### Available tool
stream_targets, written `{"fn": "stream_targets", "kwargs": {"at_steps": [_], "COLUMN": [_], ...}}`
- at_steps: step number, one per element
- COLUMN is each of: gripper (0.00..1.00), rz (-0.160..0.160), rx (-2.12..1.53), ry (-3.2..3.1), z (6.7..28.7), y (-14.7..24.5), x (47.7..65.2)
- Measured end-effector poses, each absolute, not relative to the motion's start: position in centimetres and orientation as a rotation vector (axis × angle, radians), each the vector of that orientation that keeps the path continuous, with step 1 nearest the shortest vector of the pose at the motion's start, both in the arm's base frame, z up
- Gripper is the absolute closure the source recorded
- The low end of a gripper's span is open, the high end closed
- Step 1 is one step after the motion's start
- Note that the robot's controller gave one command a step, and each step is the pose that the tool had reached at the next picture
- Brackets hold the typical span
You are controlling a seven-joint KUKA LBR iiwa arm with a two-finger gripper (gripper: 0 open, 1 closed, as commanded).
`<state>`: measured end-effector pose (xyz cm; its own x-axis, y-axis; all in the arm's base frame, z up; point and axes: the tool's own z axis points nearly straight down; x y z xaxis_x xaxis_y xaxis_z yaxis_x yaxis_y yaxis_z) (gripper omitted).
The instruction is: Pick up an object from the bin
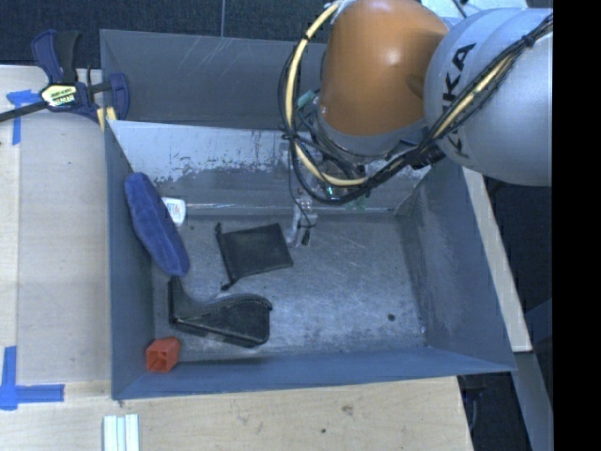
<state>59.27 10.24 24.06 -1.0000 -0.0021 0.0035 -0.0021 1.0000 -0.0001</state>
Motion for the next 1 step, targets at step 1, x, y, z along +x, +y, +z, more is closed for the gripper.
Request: {"fn": "stream_targets", "kwargs": {"at_steps": [1], "gripper": [0.0], "rz": [0.0], "rx": [0.126], "ry": [-3.134], "z": [9.11], "y": [13.53], "x": [58.45]}}
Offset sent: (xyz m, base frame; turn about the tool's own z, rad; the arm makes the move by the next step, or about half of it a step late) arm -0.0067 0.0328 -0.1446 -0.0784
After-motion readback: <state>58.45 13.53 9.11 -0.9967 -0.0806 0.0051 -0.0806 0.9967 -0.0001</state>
